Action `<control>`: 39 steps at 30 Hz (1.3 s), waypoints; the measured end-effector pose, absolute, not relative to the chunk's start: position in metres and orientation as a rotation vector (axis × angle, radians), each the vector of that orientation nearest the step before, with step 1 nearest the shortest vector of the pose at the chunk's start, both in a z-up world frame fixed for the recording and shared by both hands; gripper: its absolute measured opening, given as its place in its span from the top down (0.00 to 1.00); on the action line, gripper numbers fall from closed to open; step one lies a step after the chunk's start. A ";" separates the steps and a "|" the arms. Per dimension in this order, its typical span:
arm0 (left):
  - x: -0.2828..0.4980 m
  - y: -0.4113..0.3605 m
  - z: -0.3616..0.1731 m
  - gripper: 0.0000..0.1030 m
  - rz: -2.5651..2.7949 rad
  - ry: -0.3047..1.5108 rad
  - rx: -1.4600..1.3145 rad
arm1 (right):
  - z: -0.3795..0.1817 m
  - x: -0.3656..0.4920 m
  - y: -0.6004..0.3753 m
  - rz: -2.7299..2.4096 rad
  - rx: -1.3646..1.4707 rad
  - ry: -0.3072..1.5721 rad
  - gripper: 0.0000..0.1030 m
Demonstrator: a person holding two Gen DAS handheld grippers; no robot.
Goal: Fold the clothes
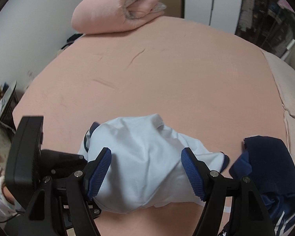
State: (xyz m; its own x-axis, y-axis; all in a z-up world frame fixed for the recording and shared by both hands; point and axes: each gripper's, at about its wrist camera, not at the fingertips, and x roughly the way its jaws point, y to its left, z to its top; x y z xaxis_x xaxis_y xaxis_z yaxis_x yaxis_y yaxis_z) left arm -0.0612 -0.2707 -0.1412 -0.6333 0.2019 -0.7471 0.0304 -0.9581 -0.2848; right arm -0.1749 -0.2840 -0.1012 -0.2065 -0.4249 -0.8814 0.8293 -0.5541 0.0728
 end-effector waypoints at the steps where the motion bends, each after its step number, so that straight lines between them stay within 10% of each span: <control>1: -0.061 -0.272 -0.141 0.88 2.725 -0.419 -1.295 | -0.103 -0.173 -0.287 -1.861 1.177 0.550 0.29; 19: -0.047 -0.291 -0.148 0.88 2.726 -0.504 -1.295 | -0.129 -0.145 -0.327 -1.794 1.183 0.733 0.30; 23: -0.043 -0.297 -0.149 0.88 2.739 -0.530 -1.301 | -0.136 -0.151 -0.322 -1.777 1.220 0.686 0.70; 28: -0.041 -0.314 -0.152 0.87 2.738 -0.657 -1.337 | -0.136 -0.150 -0.314 -1.814 1.166 0.750 0.81; 31: -0.042 -0.319 -0.158 0.75 2.734 -0.753 -1.367 | -0.135 -0.154 -0.308 -1.826 1.173 0.758 0.82; 35: -0.042 -0.320 -0.163 0.30 2.764 -0.793 -1.380 | -0.135 -0.159 -0.299 -1.854 1.182 0.765 0.82; 39: -0.043 -0.330 -0.167 0.29 2.805 -0.828 -1.392 | -0.137 -0.165 -0.290 -1.866 1.208 0.750 0.82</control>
State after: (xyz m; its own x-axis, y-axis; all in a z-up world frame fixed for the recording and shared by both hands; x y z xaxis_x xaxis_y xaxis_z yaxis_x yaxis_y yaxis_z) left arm -0.0428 -0.3296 -0.1671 -0.6265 0.1349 -0.7676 0.3038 -0.8648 -0.3999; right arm -0.1651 -0.2903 -0.1374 -0.2491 -0.2882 -0.9246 0.8480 -0.5261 -0.0645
